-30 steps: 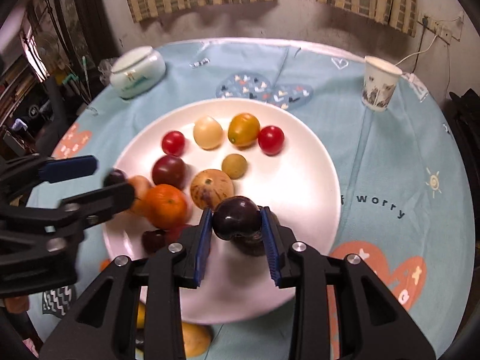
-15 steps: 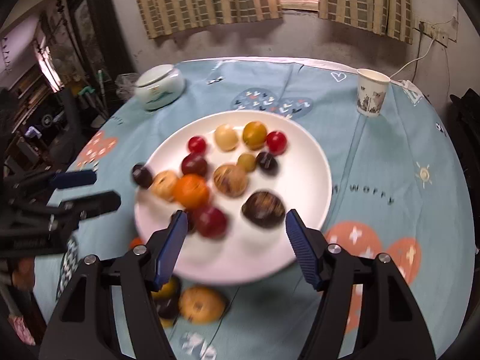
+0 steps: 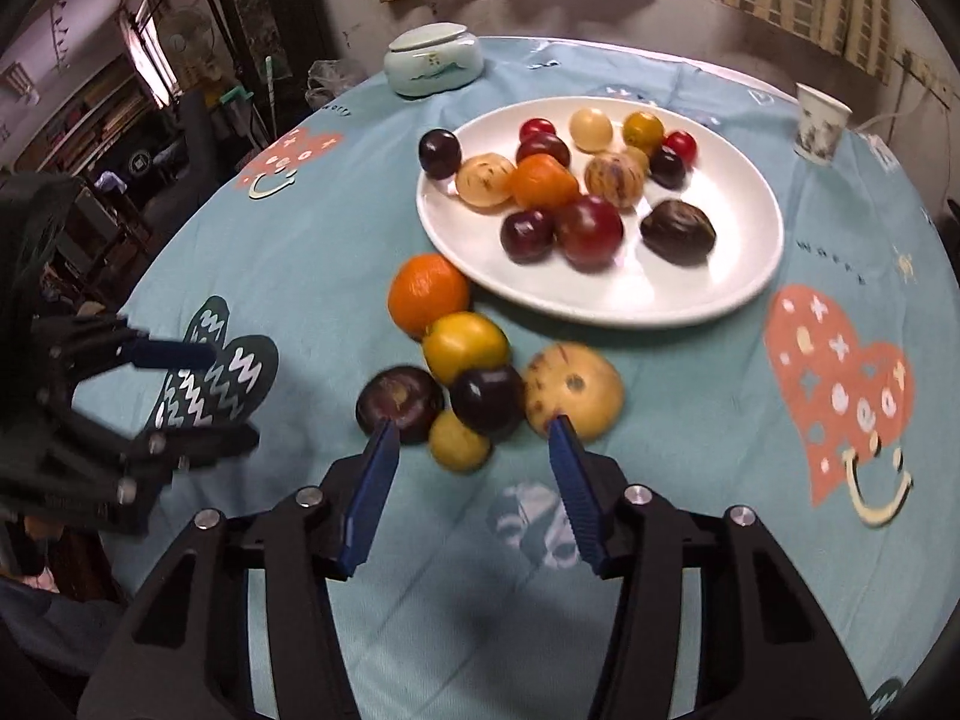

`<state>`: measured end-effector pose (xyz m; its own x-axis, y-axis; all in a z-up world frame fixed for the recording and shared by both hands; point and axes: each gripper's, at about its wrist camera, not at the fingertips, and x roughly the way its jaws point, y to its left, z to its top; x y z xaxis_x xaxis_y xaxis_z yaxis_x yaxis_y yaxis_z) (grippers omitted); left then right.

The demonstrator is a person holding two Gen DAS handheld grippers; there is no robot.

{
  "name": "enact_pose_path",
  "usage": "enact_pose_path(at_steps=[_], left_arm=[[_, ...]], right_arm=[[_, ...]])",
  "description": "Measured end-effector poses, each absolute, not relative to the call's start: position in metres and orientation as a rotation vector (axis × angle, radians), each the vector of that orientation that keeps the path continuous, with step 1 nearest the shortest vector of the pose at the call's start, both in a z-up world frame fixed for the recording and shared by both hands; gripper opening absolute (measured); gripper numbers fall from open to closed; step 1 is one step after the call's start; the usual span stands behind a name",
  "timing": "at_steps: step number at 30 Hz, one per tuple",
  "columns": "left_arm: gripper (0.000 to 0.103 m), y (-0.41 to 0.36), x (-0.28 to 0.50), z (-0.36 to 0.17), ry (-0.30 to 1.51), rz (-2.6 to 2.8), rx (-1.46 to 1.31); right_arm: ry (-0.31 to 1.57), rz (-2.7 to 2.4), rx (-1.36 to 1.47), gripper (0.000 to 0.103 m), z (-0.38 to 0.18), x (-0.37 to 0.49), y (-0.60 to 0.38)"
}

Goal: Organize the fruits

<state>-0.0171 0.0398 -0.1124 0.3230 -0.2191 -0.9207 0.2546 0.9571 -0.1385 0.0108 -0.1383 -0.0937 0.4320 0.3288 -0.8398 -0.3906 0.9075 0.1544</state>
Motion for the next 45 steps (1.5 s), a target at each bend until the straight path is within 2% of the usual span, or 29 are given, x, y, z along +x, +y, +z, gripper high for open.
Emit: enact_pose_path(at_steps=[1,6,8,18,21,24,26,28,45], left_arm=[[0.077,0.041,-0.019,-0.112,1.197,-0.313,0.032],[0.079,0.046,-0.022,-0.109,1.182,-0.309,0.005],[0.079,0.046,-0.02,-0.109,1.187,-0.31,0.002],[0.079,-0.003,-0.006,-0.119,1.145,-0.421,0.107],[0.076,-0.016,0.004,-0.131,1.146,-0.434,0.168],[0.065,-0.023,0.016,-0.142,1.173,-0.448,0.189],[0.048,-0.025,0.023,-0.149,1.19,-0.46,0.189],[0.039,-0.028,0.025,-0.15,1.204,-0.487,0.169],[0.039,-0.02,-0.018,-0.076,1.069,-0.351,0.214]], right_arm=[[1.034,0.445,-0.08,0.053,-0.094,0.016,-0.135],[1.096,0.426,-0.163,0.03,-0.112,0.032,-0.119],[1.088,0.421,-0.2,0.028,-0.113,0.031,-0.116],[1.092,0.406,-0.026,0.028,-0.096,0.001,-0.172],[1.112,0.39,0.023,0.028,-0.103,-0.014,-0.183],[1.124,0.383,0.06,0.028,-0.107,-0.023,-0.187],[1.132,0.379,0.07,0.028,-0.109,-0.026,-0.188],[1.139,0.379,0.078,0.028,-0.111,-0.027,-0.188],[1.17,0.536,0.028,0.028,-0.114,-0.053,-0.14]])
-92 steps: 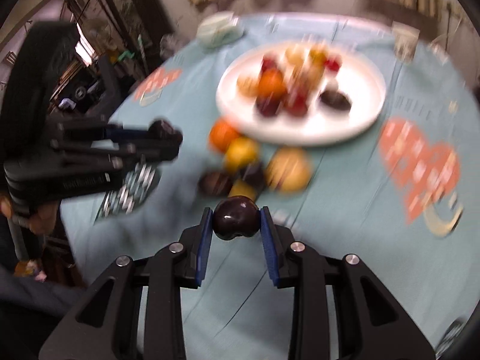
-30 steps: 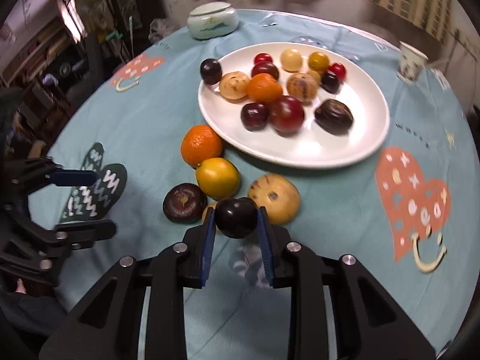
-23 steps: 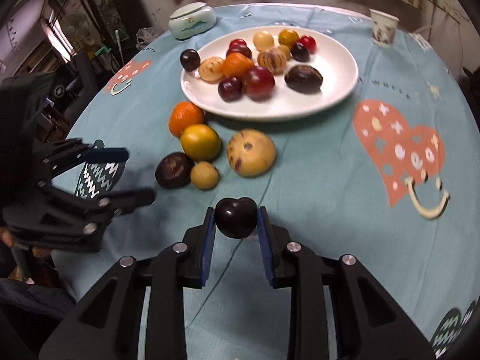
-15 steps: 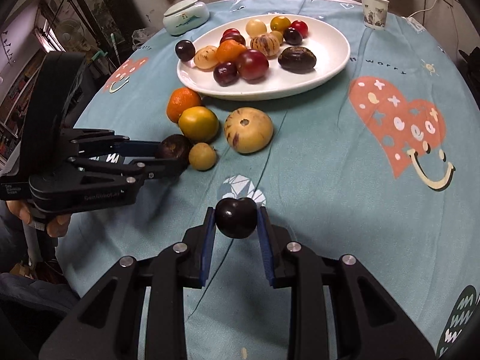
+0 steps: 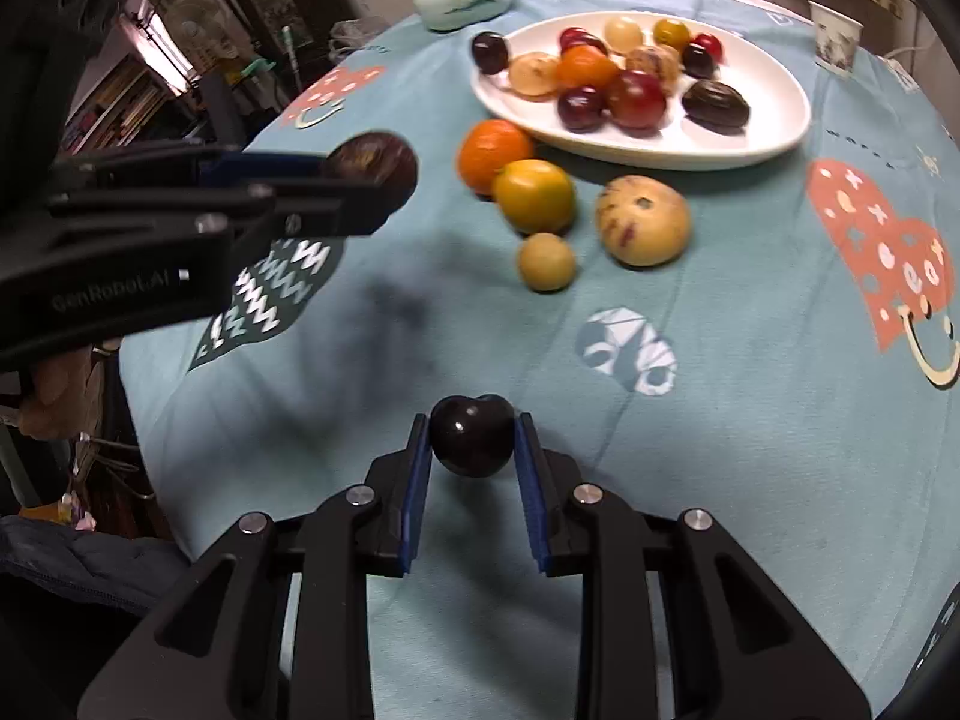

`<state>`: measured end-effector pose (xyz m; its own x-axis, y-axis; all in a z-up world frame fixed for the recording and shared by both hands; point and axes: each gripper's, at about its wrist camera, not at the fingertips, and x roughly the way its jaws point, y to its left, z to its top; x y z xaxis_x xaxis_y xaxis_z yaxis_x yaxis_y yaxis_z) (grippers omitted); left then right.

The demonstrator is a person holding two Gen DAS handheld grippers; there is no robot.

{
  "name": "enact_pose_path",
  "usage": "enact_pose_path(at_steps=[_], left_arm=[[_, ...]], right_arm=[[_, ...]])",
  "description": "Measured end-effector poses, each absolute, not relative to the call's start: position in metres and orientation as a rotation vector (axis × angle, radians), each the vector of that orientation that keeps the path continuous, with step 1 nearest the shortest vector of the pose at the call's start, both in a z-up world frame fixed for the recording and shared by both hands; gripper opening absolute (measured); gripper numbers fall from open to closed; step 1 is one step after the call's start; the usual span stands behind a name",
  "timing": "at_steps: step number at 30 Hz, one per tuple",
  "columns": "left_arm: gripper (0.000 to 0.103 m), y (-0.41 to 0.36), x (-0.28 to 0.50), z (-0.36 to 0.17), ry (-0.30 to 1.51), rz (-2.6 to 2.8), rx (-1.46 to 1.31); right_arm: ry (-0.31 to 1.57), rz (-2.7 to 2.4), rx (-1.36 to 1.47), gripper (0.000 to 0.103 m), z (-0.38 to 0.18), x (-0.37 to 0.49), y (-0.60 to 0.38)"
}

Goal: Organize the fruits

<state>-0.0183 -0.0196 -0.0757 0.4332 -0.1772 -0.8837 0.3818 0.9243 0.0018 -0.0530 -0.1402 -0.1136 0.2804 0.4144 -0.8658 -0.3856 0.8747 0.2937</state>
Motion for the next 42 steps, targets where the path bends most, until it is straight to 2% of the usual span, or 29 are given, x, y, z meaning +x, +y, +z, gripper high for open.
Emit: enact_pose_path(at_steps=[12,15,22,27,30,32,42], left_arm=[[0.039,-0.021,-0.035,-0.067,1.071,-0.335,0.236],[0.035,-0.021,-0.035,-0.066,1.066,-0.333,0.244],[0.035,-0.023,-0.034,-0.064,1.058,-0.341,0.25],[0.034,0.0,-0.026,-0.063,1.069,-0.35,0.186],[0.041,0.012,-0.03,-0.07,1.088,-0.369,0.179],[0.053,0.006,-0.039,-0.079,1.099,-0.405,0.204],[0.055,-0.026,-0.054,-0.131,1.234,-0.485,0.268]], right_arm=[[1.133,0.564,0.037,0.029,-0.1,-0.062,-0.135],[1.129,0.557,0.043,0.029,-0.098,-0.062,-0.137],[1.127,0.545,0.048,0.029,-0.098,-0.061,-0.139],[1.128,0.532,0.055,0.028,-0.1,-0.061,-0.143],[1.132,0.511,0.07,0.028,-0.102,-0.06,-0.151],[1.139,0.493,0.081,0.028,-0.105,-0.06,-0.157],[1.153,0.464,0.103,0.028,-0.111,-0.064,-0.171]])
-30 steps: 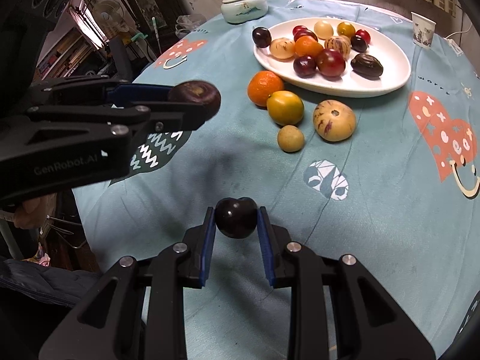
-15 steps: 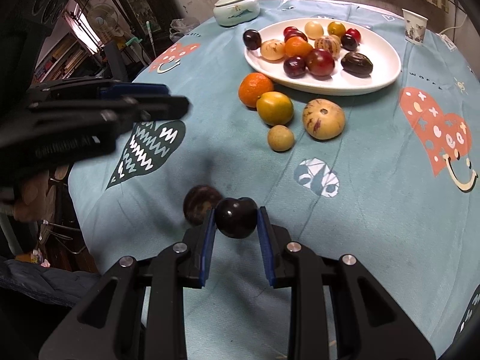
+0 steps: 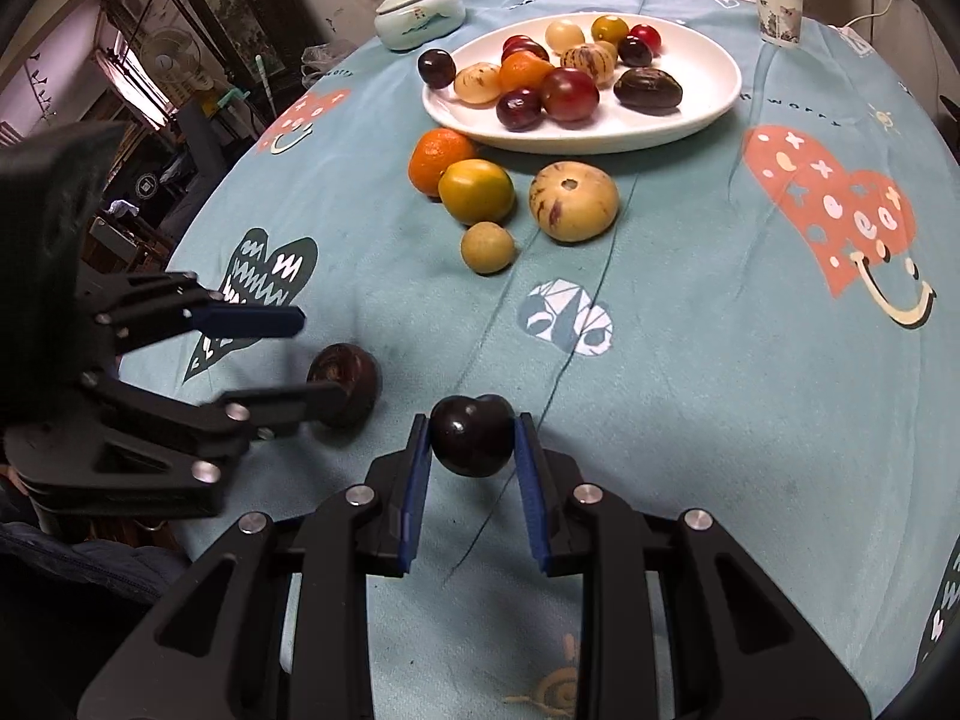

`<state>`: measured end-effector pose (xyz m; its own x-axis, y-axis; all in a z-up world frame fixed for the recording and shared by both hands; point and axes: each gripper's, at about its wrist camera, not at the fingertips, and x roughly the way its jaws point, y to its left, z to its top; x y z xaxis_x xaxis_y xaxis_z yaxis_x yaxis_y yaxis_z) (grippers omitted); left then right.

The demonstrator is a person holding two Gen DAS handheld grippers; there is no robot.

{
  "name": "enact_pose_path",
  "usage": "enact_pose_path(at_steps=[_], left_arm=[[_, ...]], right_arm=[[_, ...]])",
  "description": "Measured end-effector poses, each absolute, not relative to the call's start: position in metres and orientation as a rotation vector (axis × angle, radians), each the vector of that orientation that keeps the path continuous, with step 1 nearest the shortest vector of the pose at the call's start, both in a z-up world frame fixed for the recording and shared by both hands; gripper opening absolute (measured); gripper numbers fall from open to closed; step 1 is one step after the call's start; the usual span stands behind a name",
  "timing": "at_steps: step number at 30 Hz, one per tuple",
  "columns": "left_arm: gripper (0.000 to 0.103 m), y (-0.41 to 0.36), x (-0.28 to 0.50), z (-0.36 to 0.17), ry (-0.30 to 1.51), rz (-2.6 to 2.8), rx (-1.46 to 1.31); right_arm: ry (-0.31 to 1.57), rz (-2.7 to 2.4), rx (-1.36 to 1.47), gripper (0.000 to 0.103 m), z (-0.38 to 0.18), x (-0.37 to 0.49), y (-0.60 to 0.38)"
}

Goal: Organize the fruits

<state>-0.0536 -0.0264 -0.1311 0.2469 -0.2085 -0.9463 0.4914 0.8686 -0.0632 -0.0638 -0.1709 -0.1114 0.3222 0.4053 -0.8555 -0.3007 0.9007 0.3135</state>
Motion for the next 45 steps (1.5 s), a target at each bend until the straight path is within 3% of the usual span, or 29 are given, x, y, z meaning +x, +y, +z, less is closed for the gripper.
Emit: enact_pose_path(at_steps=[1,3,7,9,10,16,18,19,20,21,29,30,32,45], left_arm=[[0.054,-0.026,-0.052,-0.134,1.244,-0.475,0.269],[0.042,-0.022,-0.05,-0.139,1.276,-0.489,0.242],[0.038,-0.02,-0.05,-0.134,1.267,-0.476,0.234],[0.012,-0.02,-0.05,-0.126,1.255,-0.496,0.217],[0.008,-0.021,-0.049,-0.122,1.244,-0.496,0.216],[0.008,-0.011,-0.04,-0.107,1.207,-0.481,0.18],[0.014,0.003,-0.039,-0.105,1.21,-0.494,0.134],[0.034,0.005,-0.04,-0.105,1.205,-0.493,0.13],[0.062,0.01,-0.042,-0.103,1.186,-0.475,0.14],[0.068,0.013,-0.046,-0.101,1.17,-0.467,0.151],[0.068,-0.015,-0.054,-0.128,1.226,-0.519,0.224],[0.065,-0.018,-0.053,-0.134,1.236,-0.516,0.232],[0.045,-0.021,-0.05,-0.144,1.254,-0.482,0.259],[0.044,-0.021,-0.031,-0.093,1.127,-0.396,0.278]], right_arm=[[1.153,0.465,0.105,0.028,-0.111,-0.064,-0.171],[1.153,0.466,0.106,0.028,-0.111,-0.063,-0.171],[1.153,0.466,0.11,0.028,-0.113,-0.063,-0.171],[1.153,0.469,0.109,0.028,-0.113,-0.062,-0.17],[1.152,0.471,0.109,0.028,-0.113,-0.062,-0.17],[1.162,0.478,0.105,0.028,-0.115,-0.062,-0.168],[1.161,0.477,0.112,0.028,-0.115,-0.063,-0.169],[1.162,0.476,0.115,0.028,-0.116,-0.063,-0.17],[1.162,0.473,0.115,0.028,-0.116,-0.062,-0.171],[1.165,0.471,0.116,0.028,-0.117,-0.062,-0.171],[1.172,0.495,0.105,0.028,-0.118,-0.061,-0.163],[1.172,0.495,0.104,0.029,-0.118,-0.06,-0.162],[1.174,0.489,0.102,0.028,-0.118,-0.06,-0.164],[1.169,0.487,0.113,0.028,-0.118,-0.057,-0.169]])
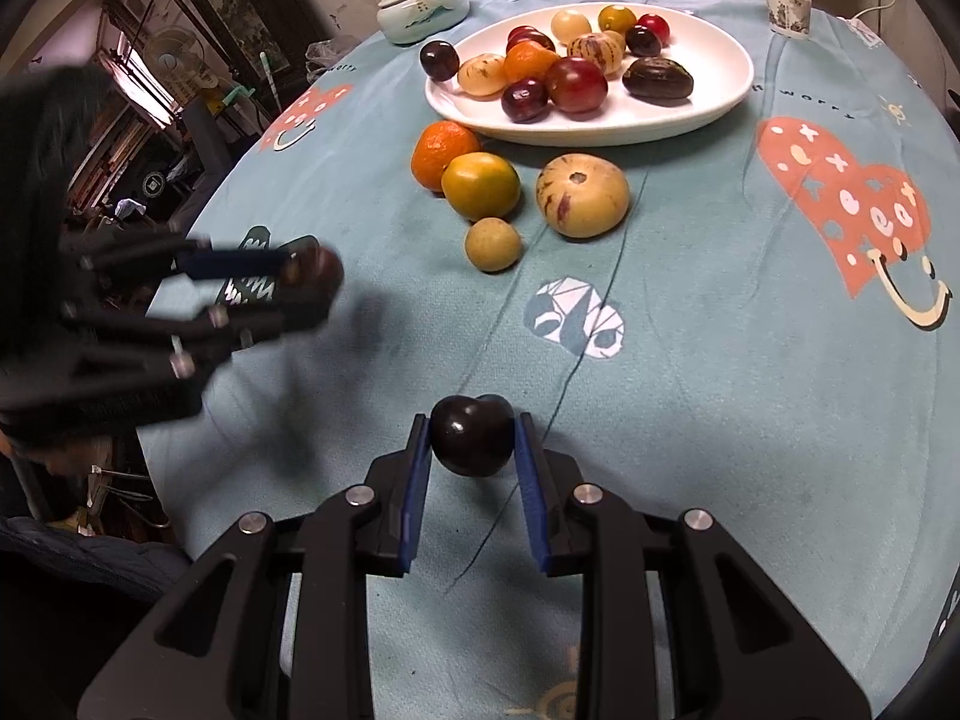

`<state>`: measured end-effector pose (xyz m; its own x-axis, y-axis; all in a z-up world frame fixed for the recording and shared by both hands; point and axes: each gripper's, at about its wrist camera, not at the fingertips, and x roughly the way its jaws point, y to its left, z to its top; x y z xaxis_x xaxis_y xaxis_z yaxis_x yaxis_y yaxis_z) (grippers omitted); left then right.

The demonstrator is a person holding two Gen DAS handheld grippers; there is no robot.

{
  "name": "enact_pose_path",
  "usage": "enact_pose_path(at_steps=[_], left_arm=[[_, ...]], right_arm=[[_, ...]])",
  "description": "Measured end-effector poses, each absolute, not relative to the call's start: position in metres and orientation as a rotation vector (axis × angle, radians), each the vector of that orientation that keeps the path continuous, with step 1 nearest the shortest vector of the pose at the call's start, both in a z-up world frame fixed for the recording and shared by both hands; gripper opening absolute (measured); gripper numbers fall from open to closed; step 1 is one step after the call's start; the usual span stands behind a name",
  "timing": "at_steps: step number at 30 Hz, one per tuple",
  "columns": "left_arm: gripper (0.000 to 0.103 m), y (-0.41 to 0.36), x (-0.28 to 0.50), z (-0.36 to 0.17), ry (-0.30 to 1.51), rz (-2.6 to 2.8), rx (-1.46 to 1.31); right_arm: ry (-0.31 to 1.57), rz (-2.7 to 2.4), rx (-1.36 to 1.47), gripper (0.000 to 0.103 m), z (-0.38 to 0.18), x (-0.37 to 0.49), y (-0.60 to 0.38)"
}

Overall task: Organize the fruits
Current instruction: 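Carry both held dark plums over the plate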

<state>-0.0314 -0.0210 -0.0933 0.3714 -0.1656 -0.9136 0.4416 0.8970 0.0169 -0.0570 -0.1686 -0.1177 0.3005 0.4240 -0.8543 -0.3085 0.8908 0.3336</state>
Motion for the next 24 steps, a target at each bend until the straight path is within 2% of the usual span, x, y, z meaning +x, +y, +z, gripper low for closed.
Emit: enact_pose_path(at_steps=[8,19,24], left_arm=[[0.044,-0.033,-0.015,-0.081,1.1,-0.395,0.287],[0.044,0.023,-0.02,-0.098,1.164,-0.329,0.207],[0.044,0.009,-0.007,-0.094,1.157,-0.375,0.189]], right_arm=[[1.177,0.486,0.121,0.028,-0.119,-0.053,-0.173],[1.201,0.547,0.112,0.029,-0.121,-0.056,-0.163],[1.213,0.565,0.107,0.029,-0.124,-0.052,-0.158]])
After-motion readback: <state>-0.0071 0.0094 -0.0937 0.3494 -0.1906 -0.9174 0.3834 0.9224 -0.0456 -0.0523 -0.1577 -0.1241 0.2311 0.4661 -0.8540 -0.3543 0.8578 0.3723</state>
